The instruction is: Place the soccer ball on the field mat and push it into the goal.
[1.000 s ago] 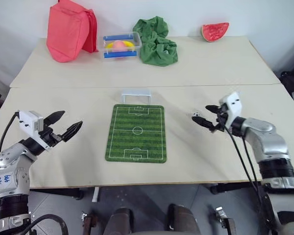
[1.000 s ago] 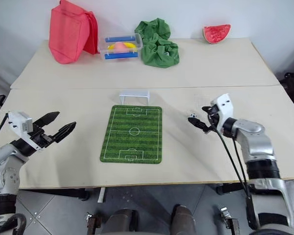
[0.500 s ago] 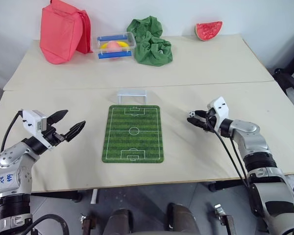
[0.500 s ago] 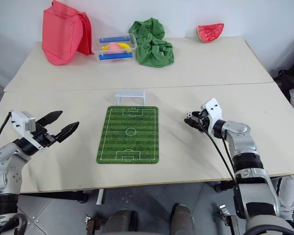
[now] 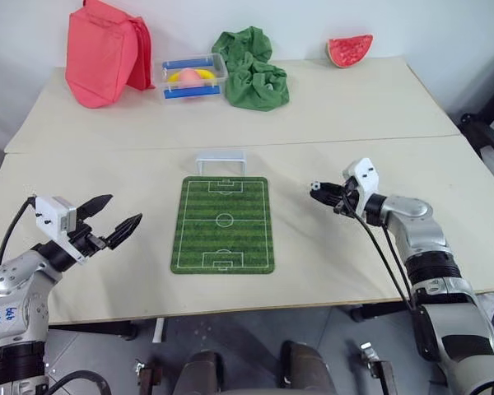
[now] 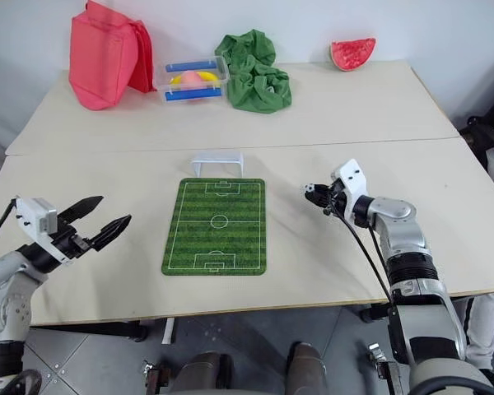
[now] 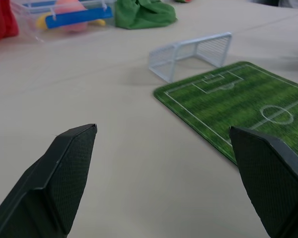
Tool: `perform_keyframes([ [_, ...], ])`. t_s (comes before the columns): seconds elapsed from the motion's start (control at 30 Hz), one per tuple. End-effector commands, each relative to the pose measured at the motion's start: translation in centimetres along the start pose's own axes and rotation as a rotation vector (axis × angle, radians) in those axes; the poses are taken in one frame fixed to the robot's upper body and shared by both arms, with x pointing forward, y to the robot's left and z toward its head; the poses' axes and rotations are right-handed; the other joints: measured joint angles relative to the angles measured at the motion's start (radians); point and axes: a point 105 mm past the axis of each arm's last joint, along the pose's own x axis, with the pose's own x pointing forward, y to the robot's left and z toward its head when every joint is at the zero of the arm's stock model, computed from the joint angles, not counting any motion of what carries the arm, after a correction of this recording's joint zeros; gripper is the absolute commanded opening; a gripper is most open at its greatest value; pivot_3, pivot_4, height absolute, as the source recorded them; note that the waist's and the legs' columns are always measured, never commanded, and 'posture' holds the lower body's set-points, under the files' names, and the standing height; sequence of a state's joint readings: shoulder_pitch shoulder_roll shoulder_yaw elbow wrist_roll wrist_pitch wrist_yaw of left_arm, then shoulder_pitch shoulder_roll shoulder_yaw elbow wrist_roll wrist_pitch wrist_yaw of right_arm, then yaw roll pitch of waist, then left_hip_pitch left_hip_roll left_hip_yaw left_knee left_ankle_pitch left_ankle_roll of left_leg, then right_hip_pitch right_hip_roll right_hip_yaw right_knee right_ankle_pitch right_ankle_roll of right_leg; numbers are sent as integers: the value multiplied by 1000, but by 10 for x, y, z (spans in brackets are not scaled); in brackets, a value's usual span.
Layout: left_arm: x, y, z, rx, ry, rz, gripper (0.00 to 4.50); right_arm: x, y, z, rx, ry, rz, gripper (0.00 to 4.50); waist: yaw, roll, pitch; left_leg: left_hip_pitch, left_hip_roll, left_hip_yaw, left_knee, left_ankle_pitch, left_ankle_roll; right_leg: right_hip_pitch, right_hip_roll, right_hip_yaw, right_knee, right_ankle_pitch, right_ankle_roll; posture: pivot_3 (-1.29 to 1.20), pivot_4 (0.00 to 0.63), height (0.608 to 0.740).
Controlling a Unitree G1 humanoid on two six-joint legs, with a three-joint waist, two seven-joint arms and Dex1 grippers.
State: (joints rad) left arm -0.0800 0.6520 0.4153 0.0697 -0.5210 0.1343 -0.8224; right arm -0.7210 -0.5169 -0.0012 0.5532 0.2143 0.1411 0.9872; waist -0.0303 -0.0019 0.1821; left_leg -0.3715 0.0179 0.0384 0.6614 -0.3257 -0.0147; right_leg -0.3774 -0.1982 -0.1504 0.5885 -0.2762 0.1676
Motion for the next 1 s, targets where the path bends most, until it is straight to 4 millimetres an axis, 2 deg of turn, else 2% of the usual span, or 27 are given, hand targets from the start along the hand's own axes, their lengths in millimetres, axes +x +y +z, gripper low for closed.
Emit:
perform_keyframes([
  [0.03, -6, -14, 8, 8, -11, -93, 4500, 8, 40, 33, -65, -51, 203, 769, 2, 0, 0, 0, 0, 0, 0, 0, 0, 0, 0, 0, 0, 0, 0, 0, 150, 740],
  [0.2, -6, -38, -5, -14, 36, -239, 4500, 29, 105, 45, -113, 14, 491, 769, 2, 0, 0, 0, 0, 0, 1, 0, 0, 0, 0, 0, 1, 0, 0, 0, 150, 740],
  [0.3, -5, -42, -9, -7, 47, -278, 4500, 39, 144, 55, -130, 8, 648, 769, 2, 0, 0, 0, 0, 0, 1, 0, 0, 0, 0, 0, 1, 0, 0, 0, 150, 740],
  [0.37, -7, -43, -12, -1, 56, -293, 4500, 45, 162, 53, -160, 65, 724, 769, 2, 0, 0, 0, 0, 0, 1, 0, 0, -1, 1, 0, 1, 0, 0, 0, 150, 740],
  [0.6, -21, -45, -19, 8, 43, -321, 4500, 64, 191, 36, -227, 206, 823, 769, 1, 0, 0, 0, 0, 0, 1, -1, -1, -2, 1, 0, 1, 0, 0, 0, 150, 740],
  [0.77, -31, -43, -19, 21, 31, -311, 4500, 75, 192, 33, -219, 218, 817, 769, 2, 0, 0, 0, 0, 0, 1, -1, -1, -2, 1, 0, 1, 0, 0, 0, 150, 740],
  [1.0, -41, -40, -16, 56, 14, -307, 4500, 78, 190, 34, -214, 215, 821, 769, 1, 0, 0, -1, 1, 0, 1, -1, -1, -2, 1, 0, 2, 0, 0, 0, 150, 740],
])
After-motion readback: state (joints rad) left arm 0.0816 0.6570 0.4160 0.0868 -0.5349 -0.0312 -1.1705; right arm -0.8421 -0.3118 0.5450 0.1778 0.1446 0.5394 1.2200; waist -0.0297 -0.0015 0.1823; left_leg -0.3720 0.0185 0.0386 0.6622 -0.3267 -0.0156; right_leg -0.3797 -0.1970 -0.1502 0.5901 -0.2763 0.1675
